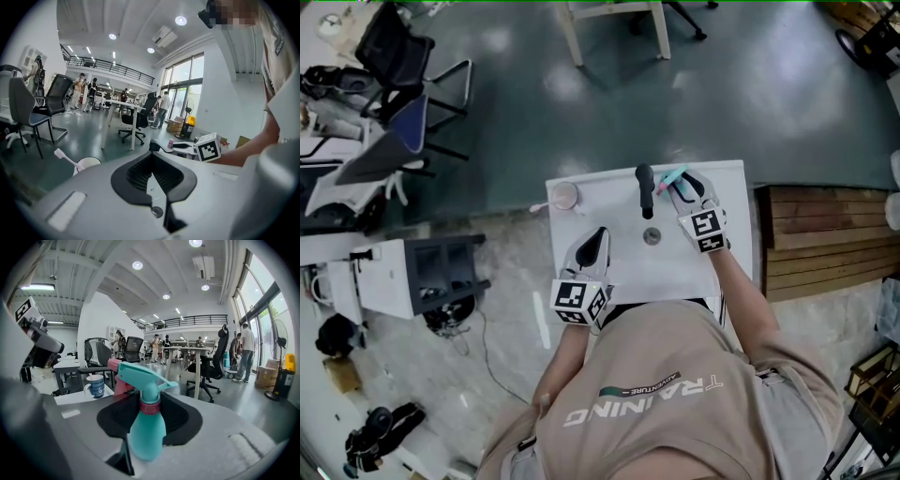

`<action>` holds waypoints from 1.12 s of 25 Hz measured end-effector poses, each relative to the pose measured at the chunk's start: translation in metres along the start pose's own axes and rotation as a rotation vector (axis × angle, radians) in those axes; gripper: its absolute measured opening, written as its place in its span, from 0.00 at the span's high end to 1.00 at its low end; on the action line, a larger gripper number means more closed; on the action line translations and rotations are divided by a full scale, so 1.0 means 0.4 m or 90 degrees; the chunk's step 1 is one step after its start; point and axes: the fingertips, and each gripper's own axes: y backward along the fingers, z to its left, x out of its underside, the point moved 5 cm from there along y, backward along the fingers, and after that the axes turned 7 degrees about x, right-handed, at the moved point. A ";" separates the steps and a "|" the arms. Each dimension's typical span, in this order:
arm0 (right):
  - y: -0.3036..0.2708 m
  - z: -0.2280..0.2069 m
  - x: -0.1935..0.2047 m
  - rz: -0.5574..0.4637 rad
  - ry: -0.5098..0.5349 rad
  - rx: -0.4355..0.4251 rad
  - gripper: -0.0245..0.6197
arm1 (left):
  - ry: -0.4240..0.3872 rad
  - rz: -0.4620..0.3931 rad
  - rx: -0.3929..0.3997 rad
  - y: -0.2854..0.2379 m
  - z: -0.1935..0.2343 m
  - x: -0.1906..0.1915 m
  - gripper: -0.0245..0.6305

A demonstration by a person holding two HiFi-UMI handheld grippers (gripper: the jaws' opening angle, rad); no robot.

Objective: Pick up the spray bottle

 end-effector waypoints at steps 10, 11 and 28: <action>0.023 -0.004 -0.024 0.015 -0.016 0.008 0.75 | -0.008 -0.016 0.006 0.024 0.008 -0.004 0.94; 0.029 -0.006 -0.028 0.014 -0.017 0.011 0.76 | -0.009 -0.019 0.006 0.026 0.009 -0.004 0.94; 0.197 -0.026 -0.183 -0.036 -0.038 0.033 0.76 | -0.032 -0.065 0.042 -0.009 0.011 -0.047 0.94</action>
